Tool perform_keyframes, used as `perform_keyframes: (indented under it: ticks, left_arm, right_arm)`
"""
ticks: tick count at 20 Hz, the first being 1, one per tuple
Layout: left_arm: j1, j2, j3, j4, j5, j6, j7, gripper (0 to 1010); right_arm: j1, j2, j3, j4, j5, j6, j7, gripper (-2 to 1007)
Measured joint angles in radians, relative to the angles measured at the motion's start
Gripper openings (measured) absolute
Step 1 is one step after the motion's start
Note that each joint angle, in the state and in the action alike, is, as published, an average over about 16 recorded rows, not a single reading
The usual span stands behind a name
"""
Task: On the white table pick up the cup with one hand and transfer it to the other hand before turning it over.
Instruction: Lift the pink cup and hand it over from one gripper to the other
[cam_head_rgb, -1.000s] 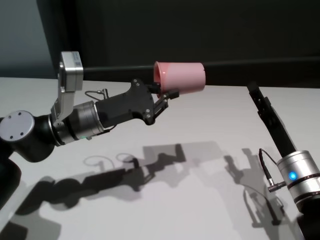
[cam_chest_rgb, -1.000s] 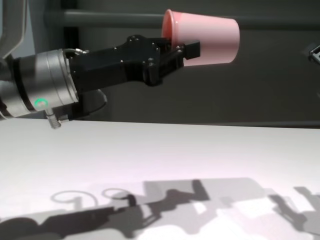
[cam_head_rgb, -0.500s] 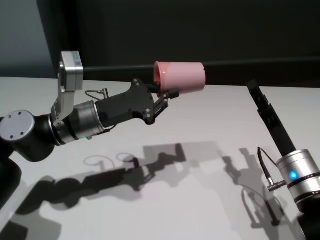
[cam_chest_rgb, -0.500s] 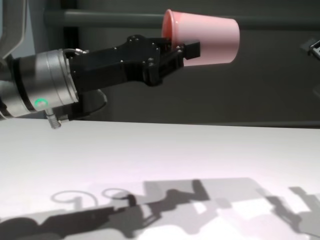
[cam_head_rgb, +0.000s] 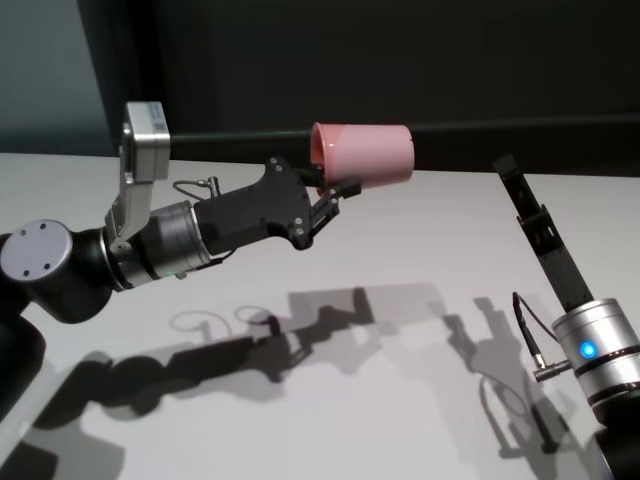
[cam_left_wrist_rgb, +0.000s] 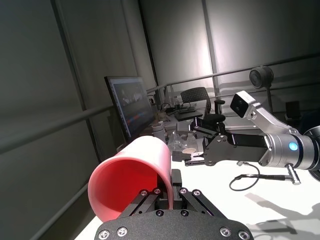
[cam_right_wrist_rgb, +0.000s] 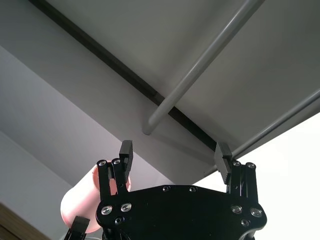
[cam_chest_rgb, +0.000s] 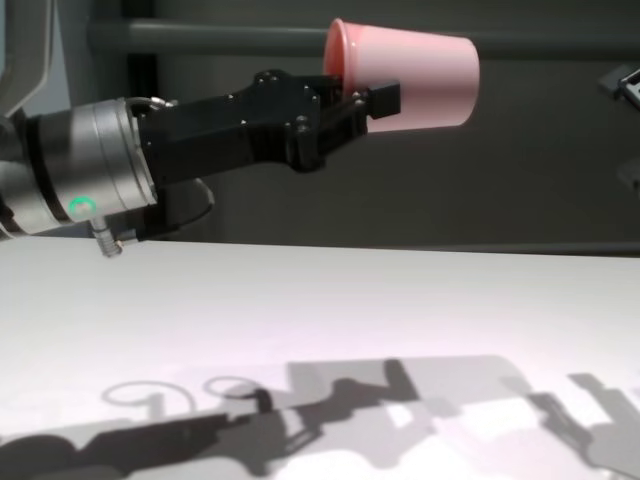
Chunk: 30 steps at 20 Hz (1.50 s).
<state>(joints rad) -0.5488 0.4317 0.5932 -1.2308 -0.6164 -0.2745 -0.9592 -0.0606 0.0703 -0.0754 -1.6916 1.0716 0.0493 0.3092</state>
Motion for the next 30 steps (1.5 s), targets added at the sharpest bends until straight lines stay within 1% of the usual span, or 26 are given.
perform_keyframes:
  ticks: [12, 17, 22, 30]
  left_arm:
    - [0.0, 0.0, 0.0, 0.0, 0.0, 0.0, 0.0, 52]
    - [0.0, 0.0, 0.0, 0.0, 0.0, 0.0, 0.0, 52]
    - [0.0, 0.0, 0.0, 0.0, 0.0, 0.0, 0.0, 52]
    - [0.0, 0.0, 0.0, 0.0, 0.0, 0.0, 0.0, 52]
  right_arm:
    - [0.009, 0.008, -0.019, 0.003, 0.064, 0.002, 0.015, 1002]
    - [0.015, 0.009, -0.027, 0.007, 0.097, 0.005, 0.024, 1002]
    - [0.024, 0.005, -0.036, 0.015, 0.138, 0.013, 0.035, 1002]
    - [0.047, -0.01, -0.058, 0.039, 0.211, 0.035, 0.05, 1002]
